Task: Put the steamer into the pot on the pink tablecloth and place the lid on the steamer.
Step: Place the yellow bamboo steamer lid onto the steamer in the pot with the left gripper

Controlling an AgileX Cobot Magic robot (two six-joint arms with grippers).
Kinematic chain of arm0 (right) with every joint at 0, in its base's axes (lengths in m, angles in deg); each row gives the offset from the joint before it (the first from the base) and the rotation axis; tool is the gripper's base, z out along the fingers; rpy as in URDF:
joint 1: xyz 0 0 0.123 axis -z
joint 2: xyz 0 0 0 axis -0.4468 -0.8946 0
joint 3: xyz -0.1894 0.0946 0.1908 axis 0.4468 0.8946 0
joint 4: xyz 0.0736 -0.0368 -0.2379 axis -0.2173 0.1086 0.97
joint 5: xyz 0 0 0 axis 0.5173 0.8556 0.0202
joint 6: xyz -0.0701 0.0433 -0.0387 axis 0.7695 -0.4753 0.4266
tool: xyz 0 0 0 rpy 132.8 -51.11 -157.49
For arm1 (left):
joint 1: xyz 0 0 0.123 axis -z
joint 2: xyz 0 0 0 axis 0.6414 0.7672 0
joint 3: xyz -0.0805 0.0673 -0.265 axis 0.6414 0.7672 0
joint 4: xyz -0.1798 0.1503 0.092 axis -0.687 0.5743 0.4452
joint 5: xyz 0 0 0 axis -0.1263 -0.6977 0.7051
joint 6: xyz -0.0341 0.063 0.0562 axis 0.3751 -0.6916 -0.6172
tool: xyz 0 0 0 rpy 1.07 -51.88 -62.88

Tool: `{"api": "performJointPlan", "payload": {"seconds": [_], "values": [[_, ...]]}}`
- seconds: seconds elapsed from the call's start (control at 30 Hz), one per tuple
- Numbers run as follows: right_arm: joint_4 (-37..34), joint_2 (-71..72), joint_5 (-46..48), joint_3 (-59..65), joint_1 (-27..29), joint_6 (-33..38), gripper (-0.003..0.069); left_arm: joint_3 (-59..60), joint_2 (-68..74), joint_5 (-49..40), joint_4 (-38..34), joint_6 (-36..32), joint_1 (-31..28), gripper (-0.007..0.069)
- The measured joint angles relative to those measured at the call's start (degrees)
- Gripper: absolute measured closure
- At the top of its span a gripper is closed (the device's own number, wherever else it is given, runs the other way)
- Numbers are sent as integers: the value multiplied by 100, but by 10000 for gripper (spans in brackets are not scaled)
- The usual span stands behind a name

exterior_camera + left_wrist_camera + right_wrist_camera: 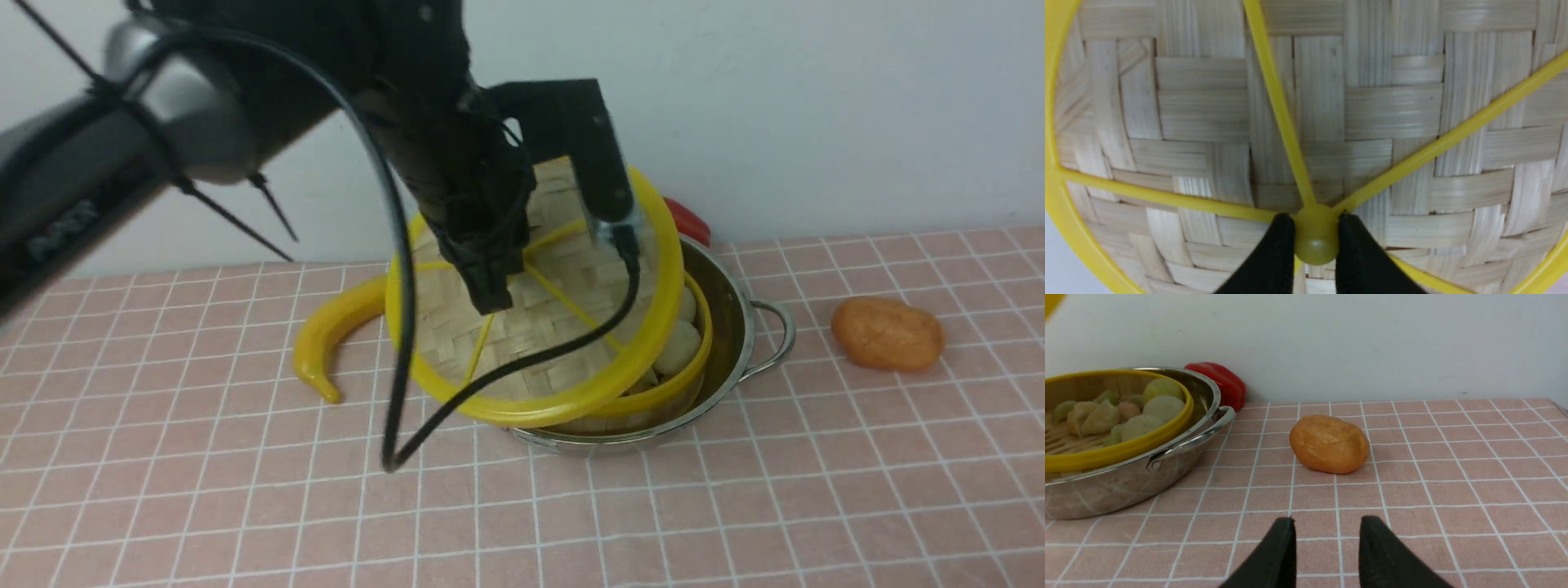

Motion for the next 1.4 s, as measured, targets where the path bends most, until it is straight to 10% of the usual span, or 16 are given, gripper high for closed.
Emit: {"api": "performJointPlan", "payload": {"seconds": [1.4], "values": [[-4,0,0,0,0,-6,419,-1859,1834,-458,458,525,298,508]]}}
